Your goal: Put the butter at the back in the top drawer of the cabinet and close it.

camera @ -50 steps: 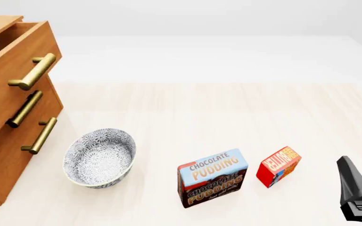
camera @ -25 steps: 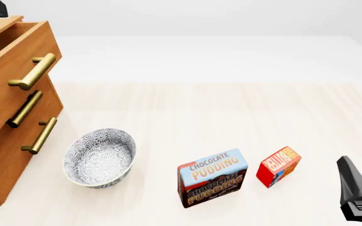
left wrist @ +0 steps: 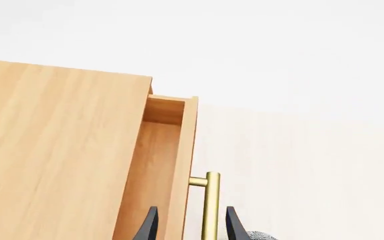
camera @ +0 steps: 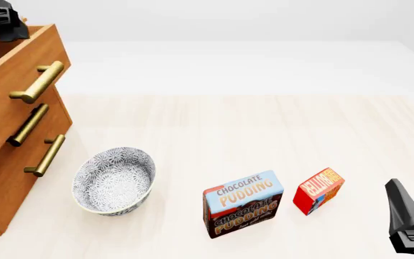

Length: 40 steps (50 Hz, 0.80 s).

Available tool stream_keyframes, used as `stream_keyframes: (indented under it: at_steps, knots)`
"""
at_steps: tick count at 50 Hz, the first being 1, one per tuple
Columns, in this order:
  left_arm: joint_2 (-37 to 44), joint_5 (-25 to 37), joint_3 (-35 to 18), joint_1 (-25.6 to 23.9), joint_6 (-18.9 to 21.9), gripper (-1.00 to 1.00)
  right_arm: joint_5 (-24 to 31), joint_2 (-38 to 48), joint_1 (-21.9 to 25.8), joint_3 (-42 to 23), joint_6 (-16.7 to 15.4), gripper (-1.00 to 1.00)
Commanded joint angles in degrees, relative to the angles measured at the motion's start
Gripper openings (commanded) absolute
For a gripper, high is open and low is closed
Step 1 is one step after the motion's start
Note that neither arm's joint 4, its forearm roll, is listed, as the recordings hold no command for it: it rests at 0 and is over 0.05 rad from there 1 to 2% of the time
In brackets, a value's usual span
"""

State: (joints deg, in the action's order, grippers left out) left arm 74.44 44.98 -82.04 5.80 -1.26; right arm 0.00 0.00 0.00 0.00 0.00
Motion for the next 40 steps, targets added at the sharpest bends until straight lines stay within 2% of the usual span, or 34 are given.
stream_keyframes:
  at_steps: [1,40]
  knots:
    - [1.2,-1.8,2.1,-0.2,-0.8,1.00,0.0,0.0,0.0,0.0,0.0,1.00]
    - [3.5,-4.3,4.7,0.6,-1.3,1.00,0.0,0.0,0.0,0.0,0.0,1.00]
